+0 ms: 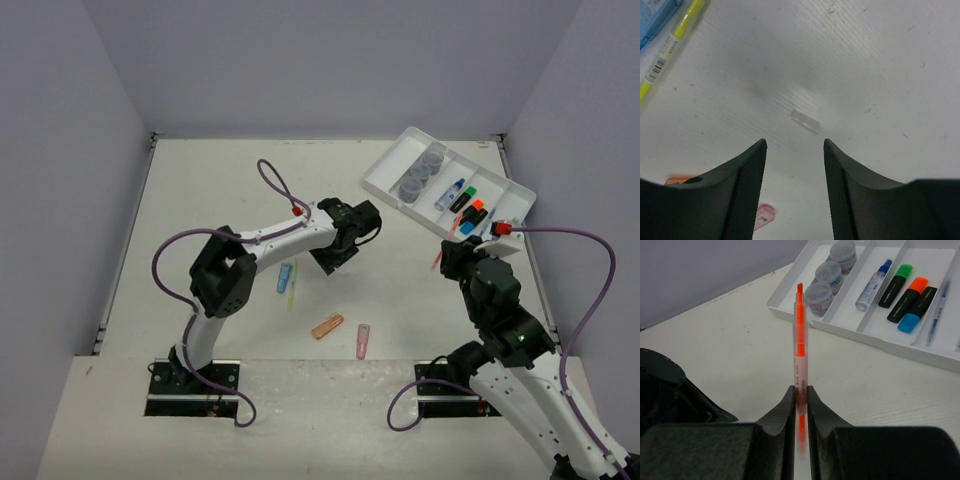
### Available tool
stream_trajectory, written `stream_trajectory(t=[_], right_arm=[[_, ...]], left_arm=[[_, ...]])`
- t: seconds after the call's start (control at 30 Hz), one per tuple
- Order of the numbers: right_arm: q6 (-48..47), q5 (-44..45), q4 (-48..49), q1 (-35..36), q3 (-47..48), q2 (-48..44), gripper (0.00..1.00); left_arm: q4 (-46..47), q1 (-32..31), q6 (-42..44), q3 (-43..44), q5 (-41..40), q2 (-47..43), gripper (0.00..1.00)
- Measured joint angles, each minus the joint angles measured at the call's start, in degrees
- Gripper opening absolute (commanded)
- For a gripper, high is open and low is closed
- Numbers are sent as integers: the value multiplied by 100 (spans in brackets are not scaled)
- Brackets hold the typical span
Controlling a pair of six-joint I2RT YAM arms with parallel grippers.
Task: Sort the stationery into containers
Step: Pick up the pen cap from the center of the board.
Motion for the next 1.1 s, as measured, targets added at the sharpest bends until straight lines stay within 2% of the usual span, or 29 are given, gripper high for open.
stream_trajectory(t=[0.5, 1.1], right_arm=[[-7, -124, 36, 0, -7, -6, 0], [-24, -204, 47, 0, -22, -48, 0]], left_arm=[[190, 34, -322, 61, 398, 574, 49], [359, 74, -396, 114, 559, 770, 44]])
